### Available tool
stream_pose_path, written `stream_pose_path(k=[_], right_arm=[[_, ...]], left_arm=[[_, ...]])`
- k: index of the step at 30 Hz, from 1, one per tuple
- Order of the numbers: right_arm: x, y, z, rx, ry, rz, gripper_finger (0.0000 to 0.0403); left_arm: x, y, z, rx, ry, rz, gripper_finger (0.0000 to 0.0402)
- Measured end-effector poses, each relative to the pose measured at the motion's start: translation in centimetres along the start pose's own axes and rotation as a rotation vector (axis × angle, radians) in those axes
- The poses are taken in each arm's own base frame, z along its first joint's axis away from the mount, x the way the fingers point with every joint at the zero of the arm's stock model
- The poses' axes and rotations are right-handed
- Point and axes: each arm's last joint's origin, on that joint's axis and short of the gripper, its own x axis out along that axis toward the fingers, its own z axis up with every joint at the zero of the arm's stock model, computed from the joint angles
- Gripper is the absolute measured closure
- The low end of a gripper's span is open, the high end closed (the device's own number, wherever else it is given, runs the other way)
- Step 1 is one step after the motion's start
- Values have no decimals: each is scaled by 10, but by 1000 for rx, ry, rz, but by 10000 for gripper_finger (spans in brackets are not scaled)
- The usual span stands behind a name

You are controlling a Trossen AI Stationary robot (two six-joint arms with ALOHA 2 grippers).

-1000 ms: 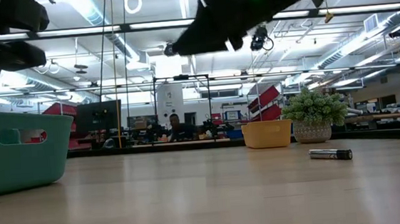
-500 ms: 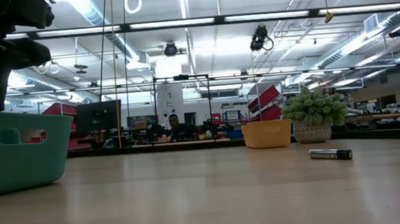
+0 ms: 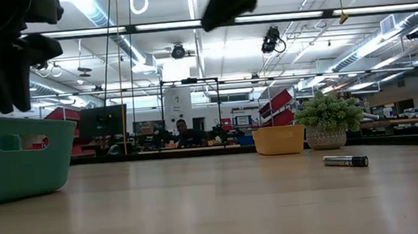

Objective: Sort batteries
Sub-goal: Put the silver battery into the green bin

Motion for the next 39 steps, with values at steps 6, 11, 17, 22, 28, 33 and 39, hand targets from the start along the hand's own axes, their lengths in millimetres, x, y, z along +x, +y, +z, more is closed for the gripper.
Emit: stream_pose_path(k=[6, 11, 17, 22, 28, 33, 39], right_arm=[[-15, 27, -27, 33, 227, 53, 260], [-26, 44, -39, 86, 332, 89, 261], [-25, 64, -78, 149, 478, 111, 256], [-14, 82, -117, 267, 520, 141, 252], [-2, 85, -148, 459, 546, 103, 252], [3, 86, -158, 531, 524, 106, 252], [3, 86, -158, 529, 510, 104, 253]], left_arm=[[0, 1, 1, 32, -22, 37, 298], [0, 1, 1, 26, -37, 48, 298], [0, 0, 6, 0, -101, 66, 298], [-1, 0, 9, 3, -155, 111, 298], [-2, 1, 14, 10, -225, 168, 298], [-3, -2, 19, 26, -277, 145, 298], [-4, -4, 24, 52, -318, 136, 298]])
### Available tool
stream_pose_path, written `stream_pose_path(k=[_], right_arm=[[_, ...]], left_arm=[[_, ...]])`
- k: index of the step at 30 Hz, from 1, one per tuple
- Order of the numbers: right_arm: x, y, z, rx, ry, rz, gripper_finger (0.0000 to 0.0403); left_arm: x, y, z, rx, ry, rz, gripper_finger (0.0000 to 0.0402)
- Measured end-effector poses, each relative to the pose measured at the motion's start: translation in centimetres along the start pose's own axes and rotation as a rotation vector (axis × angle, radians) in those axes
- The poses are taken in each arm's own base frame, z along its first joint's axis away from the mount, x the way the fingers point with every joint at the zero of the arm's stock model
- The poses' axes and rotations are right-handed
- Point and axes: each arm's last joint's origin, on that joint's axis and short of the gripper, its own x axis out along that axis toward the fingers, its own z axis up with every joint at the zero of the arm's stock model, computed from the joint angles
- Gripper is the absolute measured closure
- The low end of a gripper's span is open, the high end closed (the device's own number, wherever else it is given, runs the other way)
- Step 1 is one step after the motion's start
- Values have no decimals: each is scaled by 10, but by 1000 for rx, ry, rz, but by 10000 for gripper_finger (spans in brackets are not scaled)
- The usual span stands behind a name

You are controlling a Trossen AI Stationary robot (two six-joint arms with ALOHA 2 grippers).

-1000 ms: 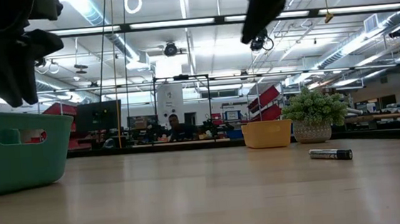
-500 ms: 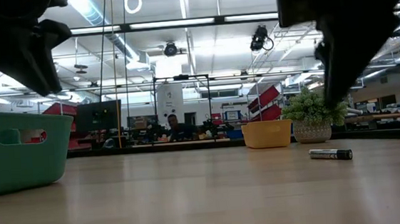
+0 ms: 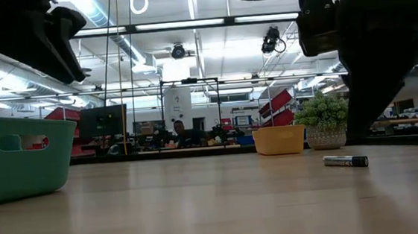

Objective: Sort batteries
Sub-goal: Put the silver battery into the green bin

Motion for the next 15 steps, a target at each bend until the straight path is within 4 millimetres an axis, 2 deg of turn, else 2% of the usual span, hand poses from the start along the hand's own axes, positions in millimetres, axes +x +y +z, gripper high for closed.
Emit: stream_pose_path(k=[7, 15], right_arm=[[1, 1, 2, 0, -53, -20, 254], [38, 2, -2, -73, -31, -84, 254]], left_arm=[[0, 0, 2, 13, -29, 24, 298], [0, 0, 10, 59, -112, 65, 298]])
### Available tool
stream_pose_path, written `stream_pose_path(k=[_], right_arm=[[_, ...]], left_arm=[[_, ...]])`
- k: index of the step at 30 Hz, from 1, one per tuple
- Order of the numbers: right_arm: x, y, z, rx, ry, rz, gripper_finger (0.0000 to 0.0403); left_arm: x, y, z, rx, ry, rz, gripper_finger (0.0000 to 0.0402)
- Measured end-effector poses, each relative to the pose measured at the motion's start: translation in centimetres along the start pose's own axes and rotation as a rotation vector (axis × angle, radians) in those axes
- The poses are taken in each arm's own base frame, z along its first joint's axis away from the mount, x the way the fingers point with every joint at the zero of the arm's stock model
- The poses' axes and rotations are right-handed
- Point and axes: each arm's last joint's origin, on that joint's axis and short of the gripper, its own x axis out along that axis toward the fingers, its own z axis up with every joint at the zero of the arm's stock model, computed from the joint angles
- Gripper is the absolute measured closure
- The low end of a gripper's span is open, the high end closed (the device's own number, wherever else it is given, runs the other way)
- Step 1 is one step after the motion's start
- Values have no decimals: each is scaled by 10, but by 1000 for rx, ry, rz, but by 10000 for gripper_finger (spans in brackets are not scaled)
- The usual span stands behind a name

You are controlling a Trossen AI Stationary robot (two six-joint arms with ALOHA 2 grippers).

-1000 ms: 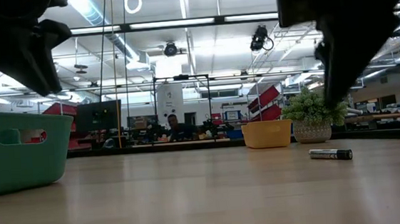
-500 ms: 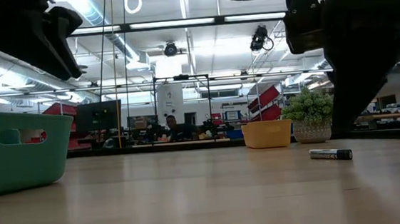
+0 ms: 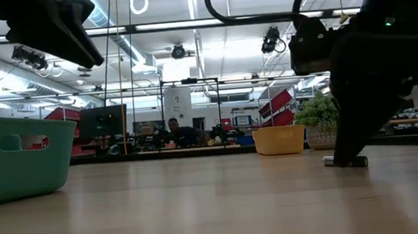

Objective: Sort batteries
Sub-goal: Put the silver battery into the green bin

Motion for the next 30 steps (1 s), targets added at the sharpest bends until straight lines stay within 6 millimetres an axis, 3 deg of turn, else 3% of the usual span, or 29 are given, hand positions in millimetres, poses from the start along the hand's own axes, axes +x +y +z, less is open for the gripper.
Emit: stream_pose_path(k=[6, 13, 19, 30], right_arm=[[12, 0, -3, -27, 16, -41, 277], [14, -3, 0, -136, -1, -65, 387], [19, 0, 9, -180, -140, -66, 395], [10, 23, 46, -283, -559, 57, 398]], left_arm=[[2, 2, 4, 18, -27, 13, 298], [6, 7, 14, 26, -88, 29, 298], [15, 8, 19, 96, -189, 40, 298], [44, 5, -3, -7, -349, -147, 298]])
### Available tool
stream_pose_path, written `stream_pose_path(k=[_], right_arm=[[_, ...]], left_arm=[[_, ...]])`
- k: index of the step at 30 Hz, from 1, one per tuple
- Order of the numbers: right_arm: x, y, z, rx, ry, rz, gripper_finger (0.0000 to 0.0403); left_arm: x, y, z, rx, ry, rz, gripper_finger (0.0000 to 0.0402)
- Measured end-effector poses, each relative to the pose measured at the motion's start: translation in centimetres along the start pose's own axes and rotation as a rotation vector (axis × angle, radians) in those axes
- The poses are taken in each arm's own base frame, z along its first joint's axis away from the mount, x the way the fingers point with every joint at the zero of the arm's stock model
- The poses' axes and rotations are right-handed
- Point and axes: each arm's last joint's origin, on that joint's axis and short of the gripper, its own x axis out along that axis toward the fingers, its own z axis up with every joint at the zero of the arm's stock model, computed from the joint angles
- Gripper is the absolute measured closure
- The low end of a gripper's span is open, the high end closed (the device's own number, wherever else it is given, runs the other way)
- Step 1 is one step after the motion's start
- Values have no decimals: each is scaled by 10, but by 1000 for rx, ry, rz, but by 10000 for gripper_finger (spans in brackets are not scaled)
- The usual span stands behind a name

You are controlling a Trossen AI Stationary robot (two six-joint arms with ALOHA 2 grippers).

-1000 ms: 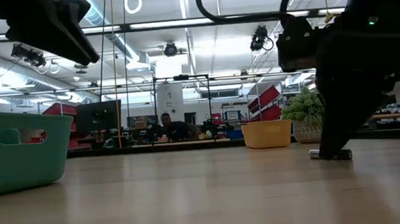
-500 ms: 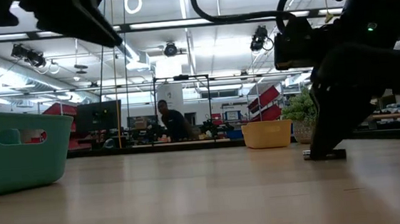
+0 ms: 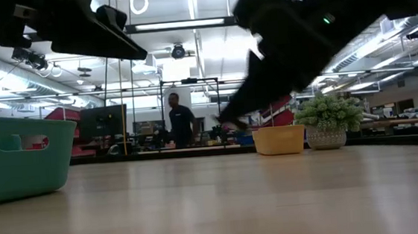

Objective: Sort batteries
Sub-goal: Put the silver battery into the green bin

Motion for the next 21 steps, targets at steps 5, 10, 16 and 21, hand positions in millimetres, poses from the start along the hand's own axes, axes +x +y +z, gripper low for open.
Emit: stream_pose_path(k=[5, 10, 16, 21], right_arm=[[5, -6, 22, -58, -163, 15, 398], [7, -18, 50, -100, -371, 52, 399], [4, -27, 73, -139, -577, 179, 402], [-4, -30, 87, -151, -743, 297, 401]], left_arm=[[3, 1, -7, -31, -44, -53, 298], [5, 6, -10, -57, -71, -20, 298], [6, 11, -7, -106, -103, 38, 298], [4, 14, 5, -155, -213, 44, 298]])
